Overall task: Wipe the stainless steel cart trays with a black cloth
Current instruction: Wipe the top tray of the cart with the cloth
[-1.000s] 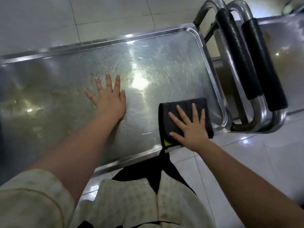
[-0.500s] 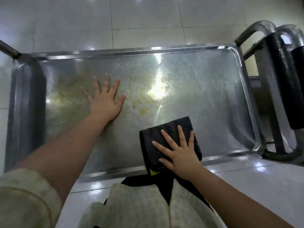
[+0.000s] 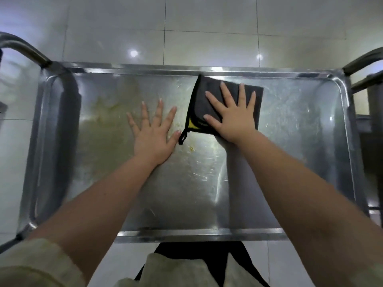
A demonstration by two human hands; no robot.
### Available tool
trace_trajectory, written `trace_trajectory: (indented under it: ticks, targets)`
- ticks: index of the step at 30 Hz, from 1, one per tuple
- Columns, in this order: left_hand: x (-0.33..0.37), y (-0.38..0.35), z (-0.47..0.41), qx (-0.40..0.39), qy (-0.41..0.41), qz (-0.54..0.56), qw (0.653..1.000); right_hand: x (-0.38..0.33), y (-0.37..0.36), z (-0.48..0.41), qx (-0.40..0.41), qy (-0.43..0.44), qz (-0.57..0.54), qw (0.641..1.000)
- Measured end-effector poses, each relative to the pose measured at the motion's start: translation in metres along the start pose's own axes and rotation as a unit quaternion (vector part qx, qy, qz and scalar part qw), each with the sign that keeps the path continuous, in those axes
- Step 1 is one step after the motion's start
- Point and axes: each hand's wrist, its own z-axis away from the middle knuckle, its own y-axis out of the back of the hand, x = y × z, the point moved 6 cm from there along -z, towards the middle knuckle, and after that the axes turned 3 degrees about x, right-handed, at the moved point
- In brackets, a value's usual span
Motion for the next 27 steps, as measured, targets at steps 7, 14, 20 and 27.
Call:
trace_trajectory:
  ticks: [7, 14, 20, 27]
  targets:
    - [-0.001, -0.001, -0.001, 0.001, 0.005, -0.005, 1.000, -0.049, -0.059, 0.204, 0.023, 0.169, -0.034, 0.985]
    - [-0.002, 0.000, -0.002, -0.014, 0.012, -0.011, 1.000, -0.016, -0.026, 0.085, 0.060, 0.062, -0.053, 0.995]
    - [0.001, 0.003, 0.000, -0.019, 0.020, -0.014, 1.000, 0.012, 0.006, -0.042, 0.008, -0.026, -0.043, 0.999]
    - [0.002, 0.008, -0.003, -0.035, 0.023, -0.012, 0.999, -0.040, -0.041, 0.143, 0.030, 0.121, -0.042, 0.991]
